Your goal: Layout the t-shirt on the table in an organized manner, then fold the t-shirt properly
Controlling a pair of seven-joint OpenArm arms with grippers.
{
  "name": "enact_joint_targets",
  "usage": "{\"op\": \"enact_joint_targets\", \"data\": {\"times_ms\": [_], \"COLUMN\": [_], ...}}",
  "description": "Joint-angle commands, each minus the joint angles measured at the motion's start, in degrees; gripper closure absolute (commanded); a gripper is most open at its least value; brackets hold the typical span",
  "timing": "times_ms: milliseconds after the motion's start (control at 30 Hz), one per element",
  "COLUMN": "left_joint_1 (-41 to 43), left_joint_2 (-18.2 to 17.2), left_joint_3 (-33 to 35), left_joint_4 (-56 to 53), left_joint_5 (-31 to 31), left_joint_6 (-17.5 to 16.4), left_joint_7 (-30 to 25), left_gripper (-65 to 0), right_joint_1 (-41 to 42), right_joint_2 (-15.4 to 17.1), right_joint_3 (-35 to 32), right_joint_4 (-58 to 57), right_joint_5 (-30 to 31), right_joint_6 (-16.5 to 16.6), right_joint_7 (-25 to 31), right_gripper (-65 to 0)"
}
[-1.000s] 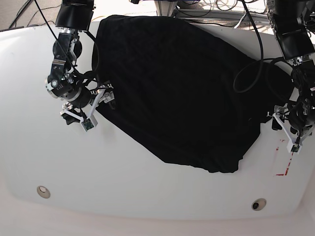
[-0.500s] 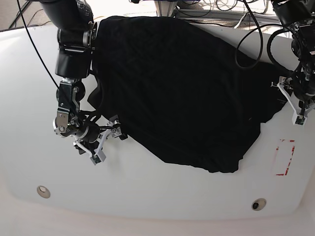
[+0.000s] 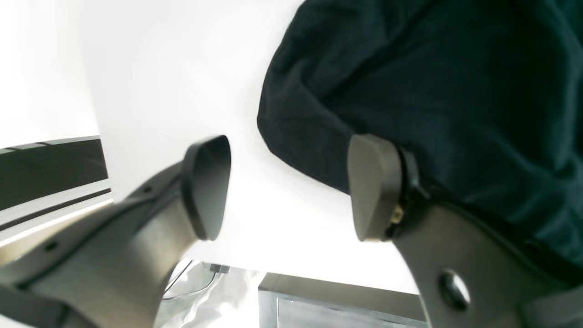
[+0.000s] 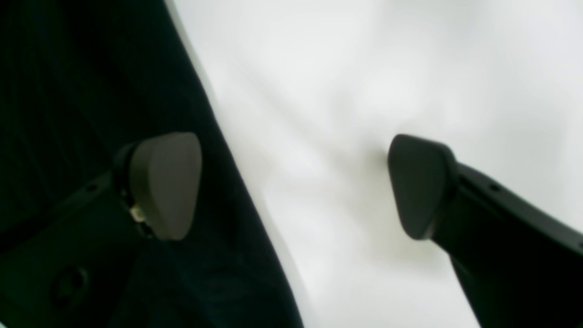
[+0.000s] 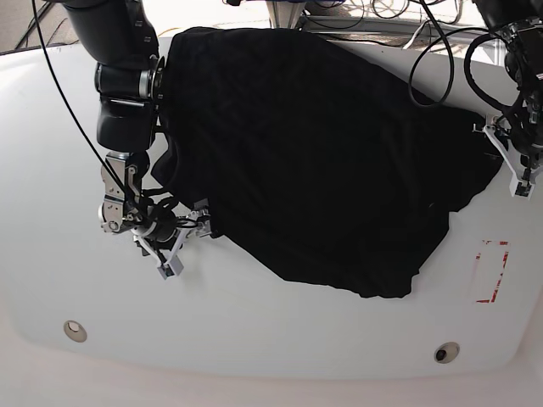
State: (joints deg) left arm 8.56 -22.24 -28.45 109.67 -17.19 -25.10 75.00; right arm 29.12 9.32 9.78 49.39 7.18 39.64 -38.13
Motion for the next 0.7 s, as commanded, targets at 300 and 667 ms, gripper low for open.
{"op": "enact_joint_targets", "data": {"times_ms": [300,667], "left_joint_1": [-0.95,-0.95], "left_joint_2": [0.57,2.59], "left_joint_3": [-0.08,-0.08], "left_joint_4": [1.06,1.06], "left_joint_5": [-0.26,-0.17], "left_joint_6": [0.09,0.09], "left_joint_7": [-0.85,-0.85], "left_gripper": [-38.8,-38.8], "right_joint_1": [-0.25,-2.27], "right_joint_2": [-3.92,-7.52], "right_joint_3": [0.02,0.02], "right_joint_4": [1.03,2.79], "right_joint_5": [0.78,0.69], "right_joint_6": [0.36,0.36], "right_joint_7": [-0.24,-1.65], "right_gripper": [-62.6,-51.0]}}
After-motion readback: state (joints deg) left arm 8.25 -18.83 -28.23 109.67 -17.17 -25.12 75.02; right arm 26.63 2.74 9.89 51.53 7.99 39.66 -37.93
